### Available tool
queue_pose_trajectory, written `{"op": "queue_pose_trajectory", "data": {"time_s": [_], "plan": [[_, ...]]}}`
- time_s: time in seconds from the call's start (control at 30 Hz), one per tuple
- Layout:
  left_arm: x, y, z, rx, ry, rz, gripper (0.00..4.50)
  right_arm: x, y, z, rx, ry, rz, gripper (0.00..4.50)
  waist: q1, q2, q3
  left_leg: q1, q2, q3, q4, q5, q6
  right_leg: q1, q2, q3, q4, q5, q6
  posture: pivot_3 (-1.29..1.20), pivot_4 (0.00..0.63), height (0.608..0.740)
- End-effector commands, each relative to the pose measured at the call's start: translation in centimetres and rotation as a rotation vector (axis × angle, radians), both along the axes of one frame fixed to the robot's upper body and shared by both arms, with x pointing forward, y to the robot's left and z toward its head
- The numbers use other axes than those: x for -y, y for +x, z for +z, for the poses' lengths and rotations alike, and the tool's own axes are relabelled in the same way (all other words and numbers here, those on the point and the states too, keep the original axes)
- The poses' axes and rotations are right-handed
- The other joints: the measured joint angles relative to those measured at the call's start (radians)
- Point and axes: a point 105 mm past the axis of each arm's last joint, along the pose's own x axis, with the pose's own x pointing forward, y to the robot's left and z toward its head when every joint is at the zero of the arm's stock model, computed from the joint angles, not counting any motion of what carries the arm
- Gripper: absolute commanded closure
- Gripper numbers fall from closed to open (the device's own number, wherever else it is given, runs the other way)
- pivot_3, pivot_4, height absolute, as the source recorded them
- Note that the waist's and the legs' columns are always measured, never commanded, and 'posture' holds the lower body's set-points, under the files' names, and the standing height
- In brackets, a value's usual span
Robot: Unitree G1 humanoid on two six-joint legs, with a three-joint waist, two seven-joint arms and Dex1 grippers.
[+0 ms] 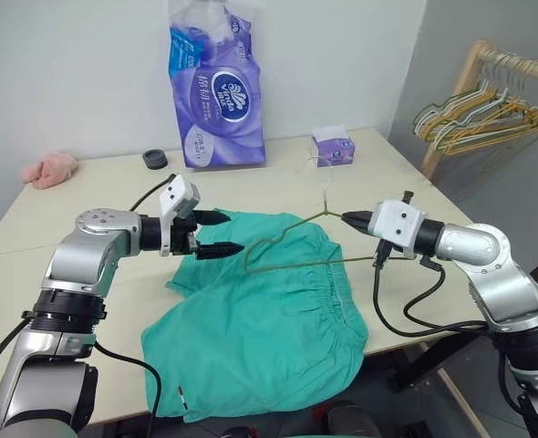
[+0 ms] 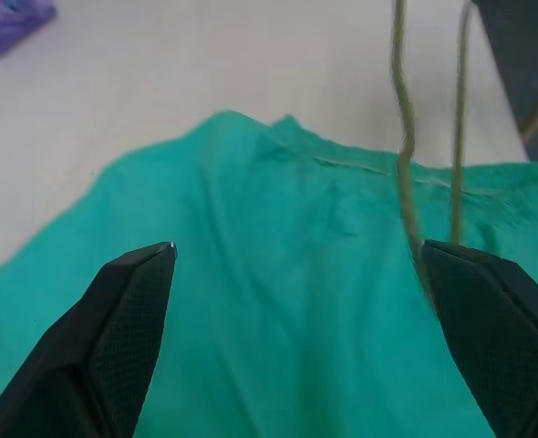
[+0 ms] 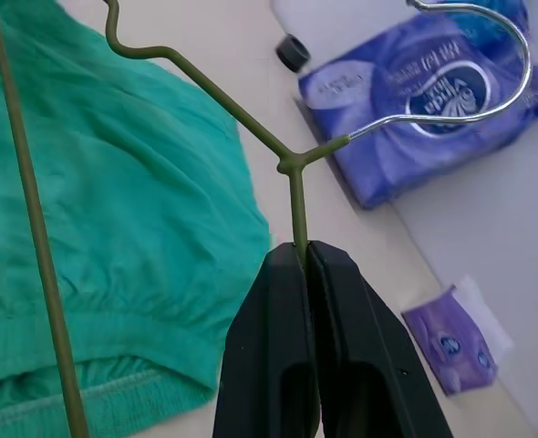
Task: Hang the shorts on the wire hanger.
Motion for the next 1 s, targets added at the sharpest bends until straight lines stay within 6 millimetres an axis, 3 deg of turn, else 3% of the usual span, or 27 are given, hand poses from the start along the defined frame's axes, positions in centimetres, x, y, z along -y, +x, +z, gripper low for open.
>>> {"op": "queue_pose_trajectory", "data": {"time_s": [0.03,0.2,0.53,0.67,1.0], "plan": [[1.4,-2.2,0.7,-0.070,-0.039,-0.120,0.00,-1.9,-0.8,2.0,0.122,-0.047,0.116,4.47,-0.004,0.000,0.000,0.000,0.000,0.000,0.000,0.000,0.000,0.000,0.000,0.000,0.000,0.000,0.000,-0.21,0.000,0.740],[1.6,-3.5,0.0,-0.127,-0.025,-0.153,0.00,-2.5,-0.8,2.5,0.170,-0.063,0.151,4.47,-0.004,-0.001,0.001,-0.001,0.000,-0.002,0.000,0.000,0.000,0.000,0.000,-0.001,0.000,0.000,0.000,-0.20,0.000,0.740],[1.1,-4.1,-2.6,-0.141,0.076,-0.143,0.00,-2.9,-0.8,3.3,0.188,-0.030,0.161,4.47,-0.004,0.000,0.001,0.000,0.000,-0.002,0.000,0.000,0.000,0.000,0.000,-0.001,0.000,0.000,-0.001,-0.20,0.000,0.740],[1.1,-3.8,-2.5,-0.137,0.066,-0.132,0.86,-2.9,-0.8,3.4,0.184,-0.023,0.162,4.50,-0.002,-0.001,0.001,0.000,0.000,-0.002,0.000,0.000,0.000,0.000,0.000,-0.001,0.000,0.000,-0.001,-0.20,0.000,0.740],[2.0,-3.6,-2.4,-0.135,0.014,-0.123,3.88,-3.4,-1.3,3.4,0.182,-0.017,0.182,4.50,-0.004,0.000,0.001,0.000,0.000,-0.002,0.000,0.000,0.000,0.000,0.000,-0.001,0.000,0.000,-0.001,-0.21,0.000,0.740]]}}
